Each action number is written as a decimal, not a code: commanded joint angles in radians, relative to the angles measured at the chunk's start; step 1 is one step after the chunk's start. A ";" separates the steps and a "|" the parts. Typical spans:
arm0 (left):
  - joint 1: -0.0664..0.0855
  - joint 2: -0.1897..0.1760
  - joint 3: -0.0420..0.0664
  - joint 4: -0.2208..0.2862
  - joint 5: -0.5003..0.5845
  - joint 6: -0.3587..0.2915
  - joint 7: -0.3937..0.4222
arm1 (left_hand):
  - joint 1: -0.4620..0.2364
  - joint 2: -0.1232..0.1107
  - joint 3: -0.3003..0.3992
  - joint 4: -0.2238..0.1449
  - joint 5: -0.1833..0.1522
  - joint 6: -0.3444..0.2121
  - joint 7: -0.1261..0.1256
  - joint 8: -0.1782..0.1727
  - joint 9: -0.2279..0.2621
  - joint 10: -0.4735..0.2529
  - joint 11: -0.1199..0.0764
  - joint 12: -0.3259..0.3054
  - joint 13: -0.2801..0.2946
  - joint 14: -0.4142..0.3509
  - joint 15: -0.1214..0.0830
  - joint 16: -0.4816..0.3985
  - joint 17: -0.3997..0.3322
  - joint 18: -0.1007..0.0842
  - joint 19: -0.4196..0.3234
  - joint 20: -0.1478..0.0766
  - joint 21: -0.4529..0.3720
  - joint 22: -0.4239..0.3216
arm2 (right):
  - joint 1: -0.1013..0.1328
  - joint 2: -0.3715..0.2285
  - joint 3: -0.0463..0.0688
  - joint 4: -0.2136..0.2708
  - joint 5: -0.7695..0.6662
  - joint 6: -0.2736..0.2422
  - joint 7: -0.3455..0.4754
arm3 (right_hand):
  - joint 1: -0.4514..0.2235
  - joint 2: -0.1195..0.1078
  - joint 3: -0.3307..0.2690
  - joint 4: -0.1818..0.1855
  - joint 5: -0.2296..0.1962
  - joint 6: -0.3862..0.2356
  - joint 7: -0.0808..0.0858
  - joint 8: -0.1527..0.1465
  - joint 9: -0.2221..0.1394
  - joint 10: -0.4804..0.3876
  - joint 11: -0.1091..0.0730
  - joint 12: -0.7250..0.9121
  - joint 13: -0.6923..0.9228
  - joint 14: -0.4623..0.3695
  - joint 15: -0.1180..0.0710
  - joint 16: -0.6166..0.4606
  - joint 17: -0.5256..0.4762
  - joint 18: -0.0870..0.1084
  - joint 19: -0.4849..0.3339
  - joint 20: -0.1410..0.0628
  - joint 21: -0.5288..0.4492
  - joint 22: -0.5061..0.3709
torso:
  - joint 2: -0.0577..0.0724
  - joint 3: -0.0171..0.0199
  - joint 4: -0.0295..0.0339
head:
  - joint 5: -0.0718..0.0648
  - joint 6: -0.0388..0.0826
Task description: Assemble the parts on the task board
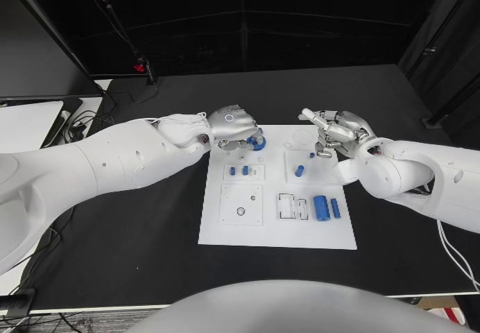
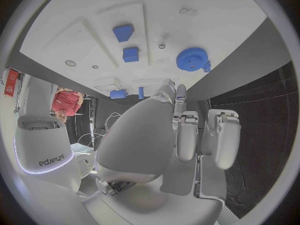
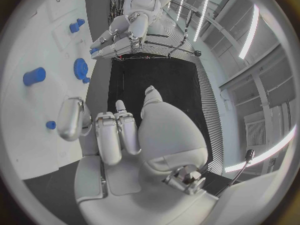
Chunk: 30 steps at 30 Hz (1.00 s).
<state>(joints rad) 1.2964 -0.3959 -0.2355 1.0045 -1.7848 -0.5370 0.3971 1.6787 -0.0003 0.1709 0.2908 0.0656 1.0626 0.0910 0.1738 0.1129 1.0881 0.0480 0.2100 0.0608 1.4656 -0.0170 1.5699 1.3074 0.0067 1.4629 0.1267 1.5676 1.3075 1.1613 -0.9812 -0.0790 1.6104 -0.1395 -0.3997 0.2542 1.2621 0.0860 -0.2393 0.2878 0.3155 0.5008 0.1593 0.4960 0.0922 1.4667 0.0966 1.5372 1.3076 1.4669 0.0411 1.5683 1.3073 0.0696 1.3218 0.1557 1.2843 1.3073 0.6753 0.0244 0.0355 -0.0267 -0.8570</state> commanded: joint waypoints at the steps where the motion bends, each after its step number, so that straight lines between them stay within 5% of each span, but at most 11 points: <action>1: 0.004 -0.015 0.000 0.012 -0.005 -0.017 0.021 | -0.013 -0.001 0.007 0.003 0.005 0.035 -0.005 -0.003 0.012 0.002 -0.003 -0.006 -0.001 0.105 -0.006 0.001 0.263 -0.007 0.108 -0.007 0.003 0.263 | 0.001 -0.001 0.001 0.001 -0.002 0.008 0.007 | -0.002 0.010 -0.006 -0.001 0.002 -0.007 0.028 0.005 -0.001 0.028 0.010 0.001 0.206 0.104 0.009 0.002 0.263 0.013 -0.003 0.004 -0.002 0.145 | 0.000 0.0008 0.0010 | 0.002 0.001; 12: 0.006 -0.088 0.000 0.070 -0.005 0.021 0.003 | -0.027 -0.004 0.016 0.003 0.002 0.034 -0.005 -0.009 0.012 0.003 -0.001 -0.020 -0.001 0.105 -0.005 0.001 0.263 -0.007 0.108 -0.007 0.003 0.263 | 0.001 -0.004 0.001 0.000 -0.002 0.009 0.008 | -0.002 0.010 -0.006 -0.001 0.002 -0.008 0.028 0.005 -0.001 0.029 0.009 0.001 0.206 0.104 0.009 0.002 0.263 0.013 -0.003 0.004 -0.003 0.145 | 0.000 -0.0010 -0.0018 | 0.010 -0.003; 30: -0.003 -0.052 0.000 0.020 -0.003 0.109 0.009 | -0.034 -0.003 0.034 0.003 0.000 0.028 -0.002 -0.018 0.010 0.004 0.002 -0.035 -0.001 0.105 -0.001 0.001 0.263 -0.007 0.108 -0.008 0.003 0.263 | 0.001 -0.002 0.000 0.001 -0.002 0.010 0.008 | -0.002 0.010 -0.006 -0.001 0.003 -0.010 0.028 0.006 -0.002 0.028 0.009 0.001 0.205 0.104 0.009 0.002 0.263 0.013 -0.002 0.004 -0.002 0.145 | 0.000 0.0002 -0.0029 | 0.014 -0.006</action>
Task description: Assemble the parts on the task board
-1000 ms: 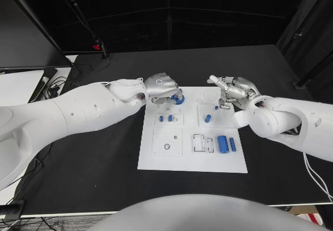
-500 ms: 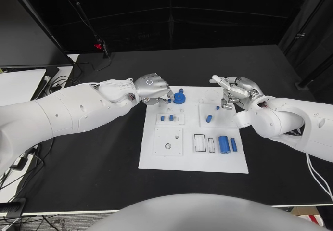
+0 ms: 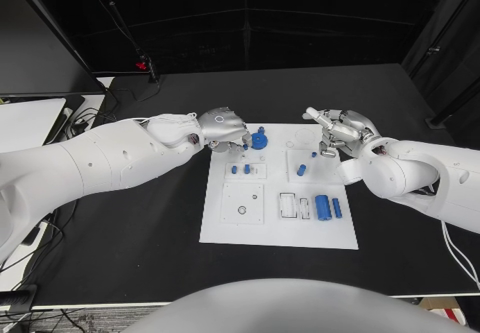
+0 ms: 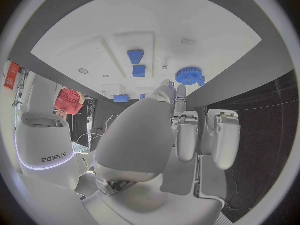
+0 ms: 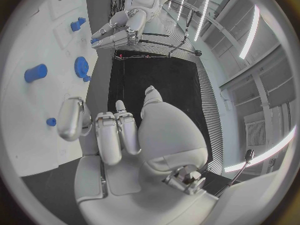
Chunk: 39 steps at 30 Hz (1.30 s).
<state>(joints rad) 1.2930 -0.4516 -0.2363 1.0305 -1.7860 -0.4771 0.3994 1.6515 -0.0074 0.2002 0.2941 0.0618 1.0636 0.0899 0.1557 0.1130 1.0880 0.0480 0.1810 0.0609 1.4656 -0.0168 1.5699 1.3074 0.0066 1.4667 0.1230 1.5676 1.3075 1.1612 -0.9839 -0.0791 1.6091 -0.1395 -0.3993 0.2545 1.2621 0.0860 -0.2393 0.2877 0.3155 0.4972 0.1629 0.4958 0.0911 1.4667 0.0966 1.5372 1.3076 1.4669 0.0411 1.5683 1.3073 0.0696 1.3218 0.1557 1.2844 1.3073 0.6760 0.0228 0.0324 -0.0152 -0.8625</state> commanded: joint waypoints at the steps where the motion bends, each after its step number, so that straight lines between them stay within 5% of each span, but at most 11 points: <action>1: 0.000 0.005 0.001 -0.008 -0.002 0.056 0.007 | -0.007 0.004 0.005 0.000 0.004 0.027 -0.001 0.000 0.010 0.004 0.002 -0.007 -0.001 0.105 -0.001 0.001 0.263 -0.007 0.104 -0.004 0.003 0.263 | 0.001 0.000 0.000 0.002 -0.002 0.010 0.008 | -0.002 0.010 -0.006 -0.001 0.003 -0.006 0.024 0.006 -0.001 0.028 0.009 0.001 0.205 0.104 0.009 0.002 0.263 0.013 -0.002 0.004 -0.002 0.145 | -0.001 0.0022 0.0008 | 0.002 0.000; 39: -0.014 0.026 0.001 -0.038 -0.002 0.137 0.013 | -0.013 0.000 0.027 -0.001 0.004 0.022 0.005 -0.008 0.008 0.005 0.007 -0.022 -0.001 0.096 0.008 -0.006 0.238 -0.006 0.103 -0.004 0.002 0.263 | 0.001 0.001 0.000 0.001 -0.002 0.012 0.007 | -0.002 0.011 -0.007 -0.002 0.003 -0.008 0.024 0.008 -0.001 0.027 0.009 0.001 0.205 0.104 0.009 0.002 0.263 0.013 -0.002 0.004 -0.002 0.146 | 0.000 0.0005 0.0001 | -0.003 -0.007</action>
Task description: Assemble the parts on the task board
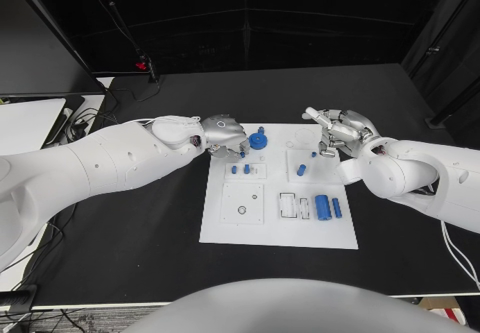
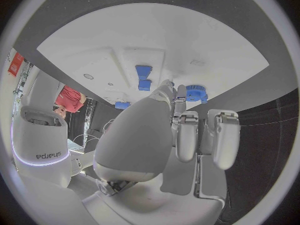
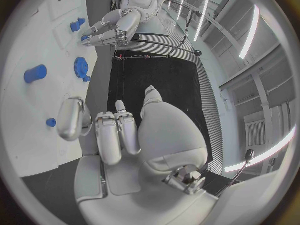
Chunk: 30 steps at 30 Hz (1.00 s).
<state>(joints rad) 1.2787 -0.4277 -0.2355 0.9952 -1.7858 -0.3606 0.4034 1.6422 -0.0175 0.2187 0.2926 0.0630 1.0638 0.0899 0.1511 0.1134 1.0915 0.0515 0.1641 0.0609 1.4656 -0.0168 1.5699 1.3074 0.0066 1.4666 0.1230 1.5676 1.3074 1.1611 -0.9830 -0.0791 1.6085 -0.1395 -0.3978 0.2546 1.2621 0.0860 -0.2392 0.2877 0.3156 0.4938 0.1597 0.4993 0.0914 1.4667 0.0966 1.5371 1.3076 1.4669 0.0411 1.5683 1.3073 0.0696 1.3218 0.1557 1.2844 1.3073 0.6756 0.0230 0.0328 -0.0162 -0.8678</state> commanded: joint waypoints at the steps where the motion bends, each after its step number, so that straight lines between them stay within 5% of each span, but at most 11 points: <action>1: 0.000 0.002 0.000 -0.003 -0.002 0.021 0.006 | -0.004 0.010 0.009 0.000 0.003 0.021 0.005 -0.003 0.008 0.002 0.004 -0.005 -0.001 0.096 0.008 -0.006 0.238 -0.006 0.102 -0.004 0.002 0.263 | 0.001 0.001 0.001 0.002 -0.002 0.010 0.006 | -0.002 0.011 -0.007 -0.001 0.003 -0.005 0.027 0.004 -0.002 0.027 0.009 0.001 0.205 0.104 0.009 0.002 0.263 0.013 -0.002 0.004 -0.002 0.146 | 0.001 0.0003 -0.0003 | -0.003 -0.002; 25: -0.004 0.025 0.000 -0.031 -0.002 0.069 0.009 | -0.002 0.005 0.019 -0.001 0.000 0.020 0.006 -0.006 0.008 0.002 0.005 -0.011 0.000 0.091 0.010 -0.010 0.224 -0.003 0.092 -0.004 -0.008 0.258 | 0.001 0.002 0.001 0.004 -0.002 0.009 0.003 | -0.001 0.011 -0.007 -0.002 0.004 -0.005 0.027 0.005 -0.002 0.027 0.010 0.001 0.205 0.104 0.009 0.002 0.263 0.013 -0.002 0.004 -0.003 0.145 | 0.000 0.0001 0.0012 | -0.005 -0.001; 30: -0.004 0.026 0.000 -0.032 -0.002 0.095 -0.005 | -0.009 -0.035 0.019 0.000 -0.002 -0.014 0.021 -0.026 -0.002 -0.027 0.016 -0.034 -0.001 0.084 0.015 -0.016 0.207 0.000 0.081 -0.004 -0.018 0.254 | 0.001 0.002 0.001 0.004 -0.002 0.009 0.004 | -0.001 0.011 -0.007 -0.002 0.004 -0.005 0.027 0.005 -0.002 0.027 0.010 0.001 0.205 0.104 0.009 0.002 0.263 0.013 -0.002 0.004 -0.003 0.145 | 0.000 0.0001 0.0008 | -0.005 0.001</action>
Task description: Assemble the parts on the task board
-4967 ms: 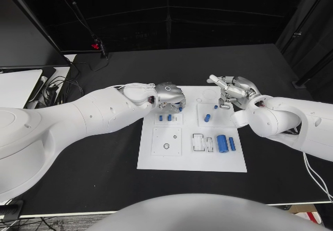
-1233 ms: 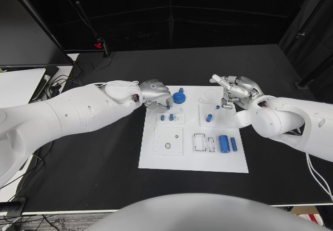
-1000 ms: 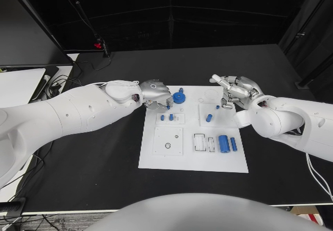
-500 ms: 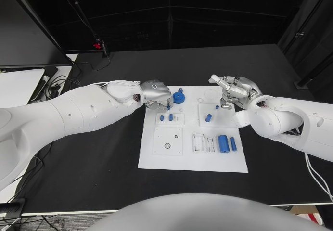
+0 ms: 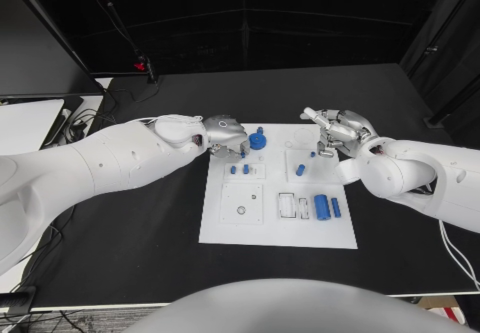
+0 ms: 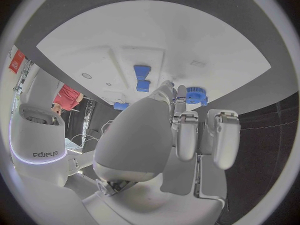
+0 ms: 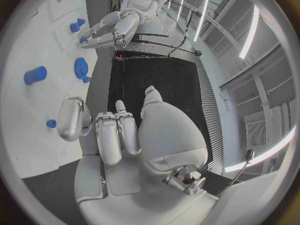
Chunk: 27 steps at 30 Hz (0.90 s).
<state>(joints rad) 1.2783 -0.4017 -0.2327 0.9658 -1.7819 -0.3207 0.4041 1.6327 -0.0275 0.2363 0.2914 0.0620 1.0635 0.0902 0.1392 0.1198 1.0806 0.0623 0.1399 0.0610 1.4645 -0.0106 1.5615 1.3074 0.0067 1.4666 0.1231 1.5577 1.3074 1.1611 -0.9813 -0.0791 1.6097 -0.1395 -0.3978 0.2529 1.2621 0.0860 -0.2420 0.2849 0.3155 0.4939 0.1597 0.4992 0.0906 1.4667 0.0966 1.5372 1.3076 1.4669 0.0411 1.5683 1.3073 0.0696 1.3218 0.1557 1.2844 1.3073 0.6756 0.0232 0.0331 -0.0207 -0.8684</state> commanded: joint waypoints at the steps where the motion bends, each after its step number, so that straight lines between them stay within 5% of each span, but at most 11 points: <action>1: -0.003 -0.001 -0.003 -0.003 -0.006 0.058 -0.011 | -0.006 -0.037 0.000 0.001 -0.002 -0.031 0.025 -0.023 -0.013 -0.029 0.009 -0.016 0.000 0.081 0.008 -0.011 0.196 0.002 0.074 -0.004 -0.014 0.251 | 0.001 0.000 0.001 0.002 -0.002 0.009 0.005 | -0.001 0.011 -0.005 0.001 0.004 -0.005 0.027 0.006 -0.001 0.027 0.010 0.001 0.205 0.104 0.009 0.002 0.263 0.013 -0.002 0.004 -0.003 0.145 | 0.000 0.0000 0.0006 | -0.001 0.001; 9: -0.003 -0.003 -0.003 -0.003 -0.006 0.008 -0.045 | -0.085 -0.110 -0.037 -0.001 -0.001 -0.182 0.027 -0.068 -0.047 -0.087 0.015 -0.019 0.004 0.063 0.007 -0.024 0.158 0.011 0.043 -0.009 -0.045 0.239 | 0.001 0.000 0.001 0.001 -0.002 0.010 0.006 | -0.001 0.011 -0.005 0.001 0.004 -0.005 0.027 0.007 -0.001 0.028 0.010 0.001 0.205 0.104 0.009 0.002 0.263 0.013 -0.002 0.004 -0.002 0.146 | 0.000 0.0002 0.0007 | -0.001 0.005; 14: -0.003 -0.003 -0.003 -0.006 -0.006 -0.040 -0.061 | -0.128 -0.113 -0.051 0.001 -0.001 -0.210 0.043 -0.059 -0.049 -0.094 0.025 -0.005 0.006 0.066 0.017 -0.022 0.164 0.011 0.045 -0.007 -0.044 0.240 | 0.001 0.000 0.001 0.001 -0.002 0.013 0.005 | -0.001 0.012 -0.006 0.001 0.005 -0.001 0.027 0.012 -0.001 0.029 0.012 0.001 0.206 0.104 0.010 0.002 0.263 0.013 -0.001 0.004 -0.002 0.146 | 0.000 -0.0004 0.0000 | -0.001 0.006; 27: -0.003 -0.011 -0.003 -0.023 -0.006 -0.153 -0.119 | -0.106 -0.103 -0.027 -0.003 0.002 -0.254 0.050 -0.047 -0.051 -0.114 0.031 0.010 0.006 0.046 0.024 -0.038 0.119 0.018 0.021 -0.001 -0.069 0.231 | 0.001 0.001 0.001 -0.002 -0.002 0.017 0.006 | 0.002 0.014 -0.010 0.000 0.005 0.023 0.033 0.037 0.001 0.028 0.022 0.002 0.204 0.104 0.018 0.002 0.263 0.012 -0.002 0.010 -0.006 0.147 | 0.000 -0.0006 0.0011 | -0.003 0.006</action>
<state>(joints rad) 1.2733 -0.4081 -0.2363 0.9450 -1.7853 -0.4090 0.3225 1.5179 -0.1286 0.2057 0.2881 0.0613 0.8136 0.1407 0.0877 0.0702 0.9725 0.0942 0.1471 0.0656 1.4659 0.0088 1.5295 1.3074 0.0067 1.4666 0.1231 1.4938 1.3074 1.1611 -0.9809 -0.0791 1.6074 -0.1395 -0.3936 0.2527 1.2661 0.0900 -0.2470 0.2843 0.3155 0.5079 0.1623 0.5335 0.0907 1.4668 0.1110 1.5371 1.3076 1.4632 0.0519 1.5683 1.3073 0.0696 1.3181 0.1593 1.2844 1.3073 0.6756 0.0227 0.0337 -0.0206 -0.8618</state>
